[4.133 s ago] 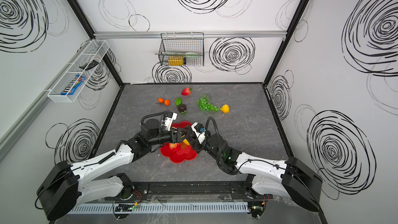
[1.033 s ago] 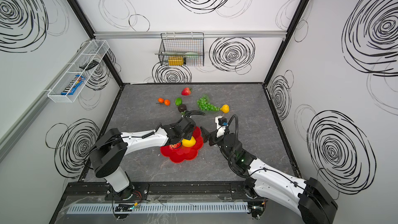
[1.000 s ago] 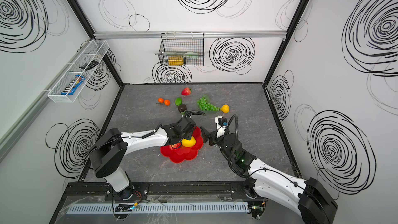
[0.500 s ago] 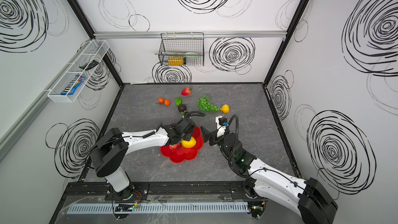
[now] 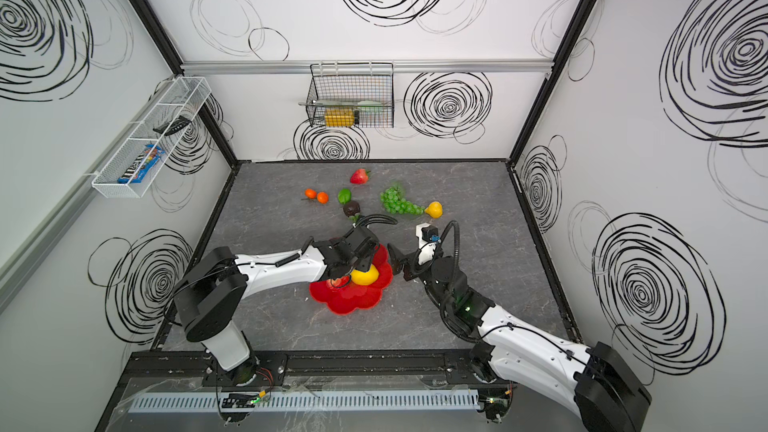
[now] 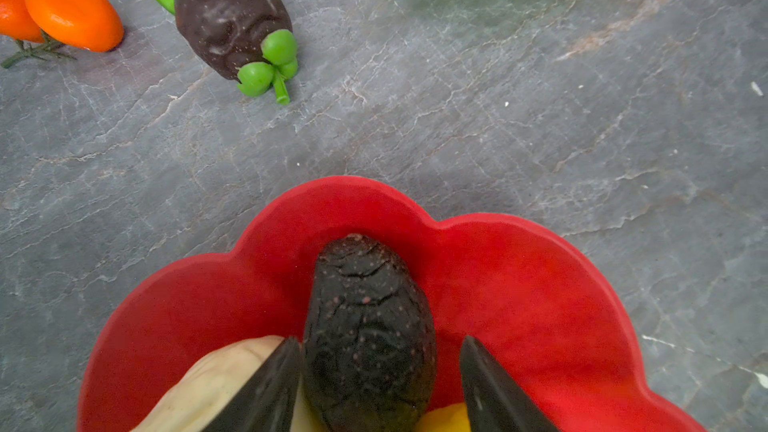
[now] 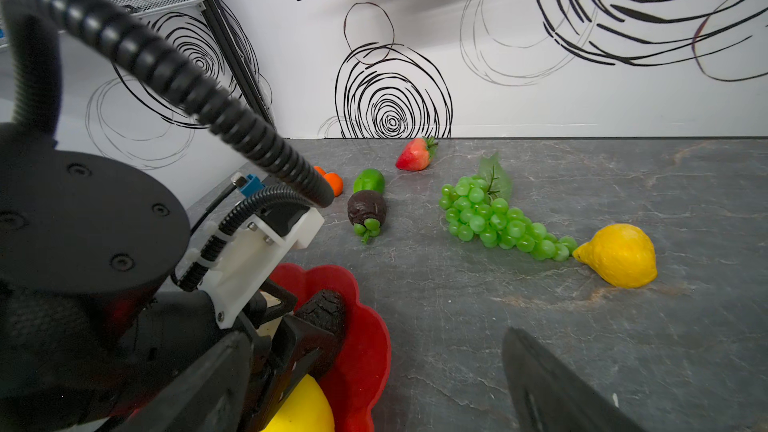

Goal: Place and organize the fake fruits in the fruit bowl
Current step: 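Open the left gripper to release the avocado while right moves to the leafy dark fruit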

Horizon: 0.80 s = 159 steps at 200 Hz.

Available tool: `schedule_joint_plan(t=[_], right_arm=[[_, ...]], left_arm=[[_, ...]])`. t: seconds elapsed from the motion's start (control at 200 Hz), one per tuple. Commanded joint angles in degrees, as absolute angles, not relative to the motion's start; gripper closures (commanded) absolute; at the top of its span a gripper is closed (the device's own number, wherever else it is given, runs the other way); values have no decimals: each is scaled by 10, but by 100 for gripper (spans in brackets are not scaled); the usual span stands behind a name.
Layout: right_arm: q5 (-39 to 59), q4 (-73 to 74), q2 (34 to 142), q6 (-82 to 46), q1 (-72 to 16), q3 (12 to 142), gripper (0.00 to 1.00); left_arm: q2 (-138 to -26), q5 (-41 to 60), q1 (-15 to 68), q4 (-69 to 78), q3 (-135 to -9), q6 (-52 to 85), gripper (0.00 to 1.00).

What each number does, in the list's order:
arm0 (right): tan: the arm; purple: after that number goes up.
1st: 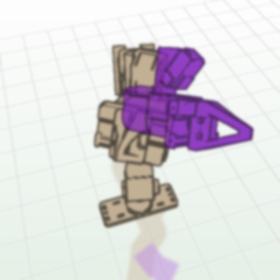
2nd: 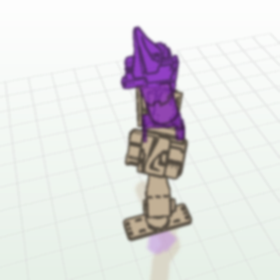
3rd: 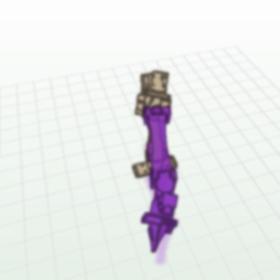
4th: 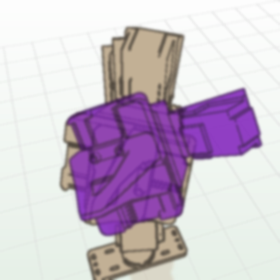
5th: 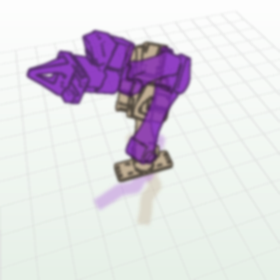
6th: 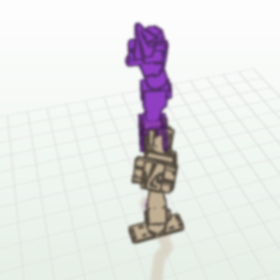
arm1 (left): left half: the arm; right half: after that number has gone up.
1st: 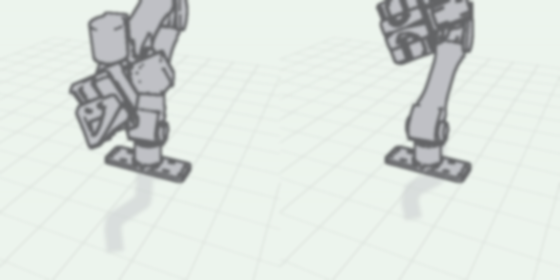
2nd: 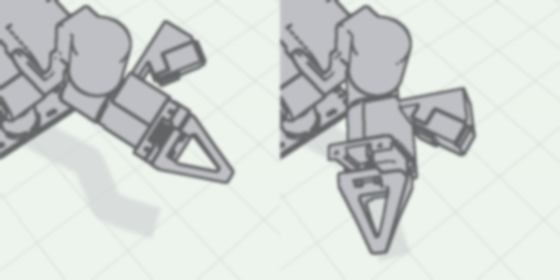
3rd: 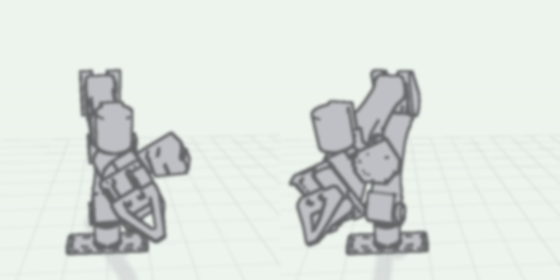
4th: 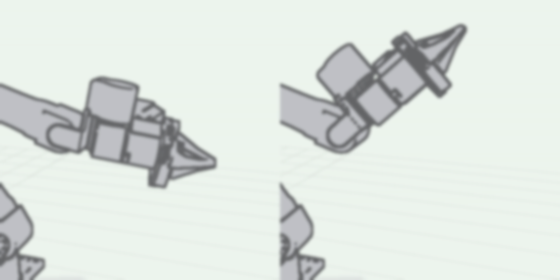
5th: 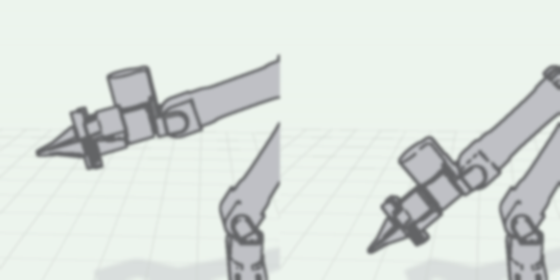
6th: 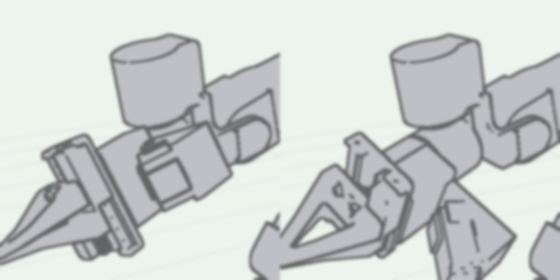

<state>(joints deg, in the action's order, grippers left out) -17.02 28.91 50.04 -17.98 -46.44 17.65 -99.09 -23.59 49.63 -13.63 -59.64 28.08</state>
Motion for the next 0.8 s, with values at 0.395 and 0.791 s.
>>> schedule_joint_plan(t=[0.395,0.791], right_arm=[[-103,143,544,-266,-338,284,0],[-46,52,751,-279,-214,432,1]], left_arm=[[-758,-212,479,-38,-507,273,31],[-422,-178,323,140,-223,277,26]])
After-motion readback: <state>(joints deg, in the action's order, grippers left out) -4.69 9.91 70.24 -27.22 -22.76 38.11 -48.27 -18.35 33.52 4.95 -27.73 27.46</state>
